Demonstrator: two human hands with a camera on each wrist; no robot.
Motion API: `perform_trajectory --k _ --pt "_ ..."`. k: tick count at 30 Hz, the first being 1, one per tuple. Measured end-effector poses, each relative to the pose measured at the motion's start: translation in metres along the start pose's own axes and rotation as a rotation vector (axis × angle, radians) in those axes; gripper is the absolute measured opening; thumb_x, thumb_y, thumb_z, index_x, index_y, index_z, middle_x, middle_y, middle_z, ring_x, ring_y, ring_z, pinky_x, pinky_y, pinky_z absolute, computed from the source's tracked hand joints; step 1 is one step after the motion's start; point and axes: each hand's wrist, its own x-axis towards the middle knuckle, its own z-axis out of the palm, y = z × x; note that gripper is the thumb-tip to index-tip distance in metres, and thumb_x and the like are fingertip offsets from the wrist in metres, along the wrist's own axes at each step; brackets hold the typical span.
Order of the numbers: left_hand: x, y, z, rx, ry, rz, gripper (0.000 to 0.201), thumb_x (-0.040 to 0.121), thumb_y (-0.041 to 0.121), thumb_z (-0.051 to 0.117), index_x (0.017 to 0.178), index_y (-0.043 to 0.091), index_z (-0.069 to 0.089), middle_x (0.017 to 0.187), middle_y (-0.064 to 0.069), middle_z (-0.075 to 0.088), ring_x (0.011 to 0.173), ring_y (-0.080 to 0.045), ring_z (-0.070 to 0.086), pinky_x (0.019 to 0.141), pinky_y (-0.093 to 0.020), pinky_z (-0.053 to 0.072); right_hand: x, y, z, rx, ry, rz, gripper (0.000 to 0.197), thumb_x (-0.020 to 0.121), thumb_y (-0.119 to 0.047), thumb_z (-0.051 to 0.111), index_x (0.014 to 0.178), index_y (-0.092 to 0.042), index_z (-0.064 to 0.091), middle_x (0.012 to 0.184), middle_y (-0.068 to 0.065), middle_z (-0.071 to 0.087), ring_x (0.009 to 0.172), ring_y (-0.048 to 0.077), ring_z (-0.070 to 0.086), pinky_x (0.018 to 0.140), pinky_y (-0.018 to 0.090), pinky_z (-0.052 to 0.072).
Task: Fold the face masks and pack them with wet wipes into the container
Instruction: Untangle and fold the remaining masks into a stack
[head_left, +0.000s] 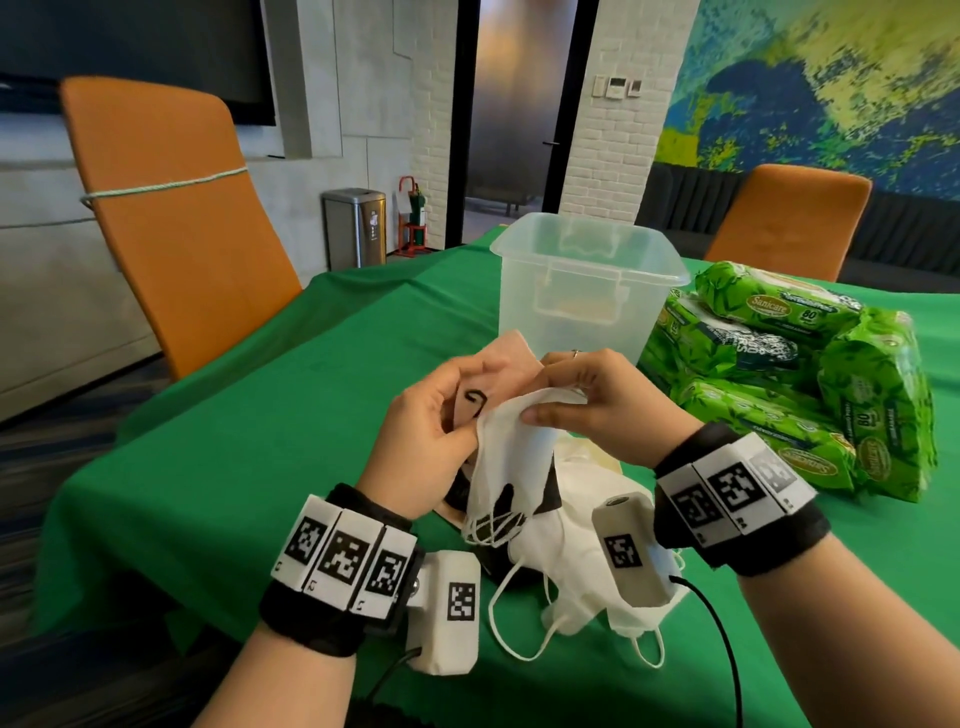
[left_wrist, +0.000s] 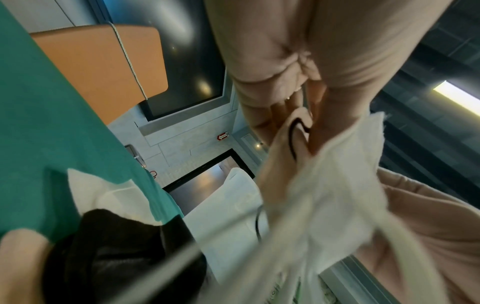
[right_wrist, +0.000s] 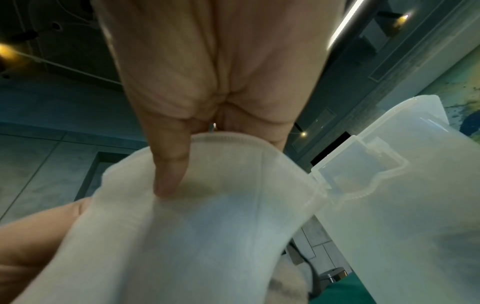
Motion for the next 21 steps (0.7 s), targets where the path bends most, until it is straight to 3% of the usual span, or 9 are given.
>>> perform_trajectory --k 2,5,11,14,16,17,19,21 --pt "0.0 0.0 -0.001 -0.094 0.029 -0.02 0.042 0.082 -0.009 0.061 0.104 0.027 0.055 0.093 0.004 0.07 0.087 -0.007 0.067 0.078 -0.024 0.053 -0.002 0.003 -0.002 0.071 0.057 0.02 0.009 0.078 -0.005 0.071 0.087 -0.007 0.072 0.079 0.002 0.064 0.077 0.015 0.057 0.076 0.027 0.045" --pt "0.0 0.003 0.0 -0.146 0.021 -0.052 0.035 0.084 -0.016 0.053 0.095 0.018 0.056 0.083 0.009 0.07 0.079 0.0 0.066 0.071 -0.015 0.05 -0.005 0.006 -0.003 0.184 0.092 0.045 0.01 0.077 -0.003 0.071 0.083 -0.011 0.071 0.072 -0.008 0.062 0.072 0.006 0.055 0.073 0.02 0.044" --pt "0.0 0.006 0.001 -0.084 0.045 -0.077 0.03 0.084 -0.012 0.056 0.083 0.017 0.064 0.069 0.015 0.07 0.069 0.004 0.063 0.069 -0.012 0.048 -0.007 0.008 -0.003 0.144 0.052 0.036 0.014 0.077 -0.006 0.071 0.08 -0.019 0.071 0.085 -0.005 0.062 0.079 0.007 0.056 0.077 0.021 0.044" --pt "0.004 0.003 -0.004 -0.064 0.148 -0.108 0.021 0.086 0.008 0.059 0.079 0.024 0.069 0.076 0.01 0.072 0.081 -0.01 0.066 0.081 -0.025 0.05 -0.008 0.009 -0.008 -0.015 0.091 -0.004 0.027 0.08 -0.007 0.068 0.076 -0.034 0.062 0.112 -0.005 0.053 0.105 0.011 0.053 0.089 0.014 0.039" --pt "0.006 0.002 -0.006 -0.034 0.195 -0.098 0.017 0.078 0.028 0.056 0.076 0.029 0.073 0.085 0.002 0.073 0.084 -0.025 0.065 0.084 -0.038 0.05 -0.009 0.005 -0.012 -0.113 0.218 -0.068 0.022 0.083 -0.006 0.064 0.078 -0.027 0.061 0.124 -0.002 0.046 0.112 0.017 0.048 0.092 0.017 0.036" --pt "0.006 0.002 -0.006 0.005 0.187 -0.083 0.019 0.077 0.032 0.054 0.077 0.033 0.074 0.087 -0.005 0.073 0.077 -0.029 0.061 0.079 -0.039 0.048 -0.01 0.001 -0.013 -0.155 0.271 -0.114 0.015 0.082 -0.008 0.062 0.08 -0.022 0.062 0.125 -0.003 0.045 0.112 0.02 0.047 0.093 0.024 0.036" --pt "0.006 0.0 -0.006 0.091 0.177 -0.041 0.024 0.083 0.019 0.055 0.079 0.036 0.072 0.088 -0.018 0.07 0.075 -0.021 0.052 0.073 -0.036 0.042 -0.012 -0.006 -0.014 -0.252 0.28 -0.2 0.008 0.08 -0.012 0.057 0.081 -0.017 0.064 0.122 -0.008 0.048 0.11 0.021 0.047 0.093 0.038 0.036" --pt "0.007 0.001 -0.004 0.153 0.168 -0.03 0.03 0.08 0.01 0.06 0.081 0.039 0.07 0.087 -0.021 0.07 0.074 -0.022 0.055 0.07 -0.041 0.048 -0.012 -0.012 -0.01 -0.341 0.161 -0.237 0.011 0.078 -0.016 0.054 0.083 -0.017 0.064 0.117 -0.012 0.055 0.104 0.018 0.048 0.089 0.04 0.033"
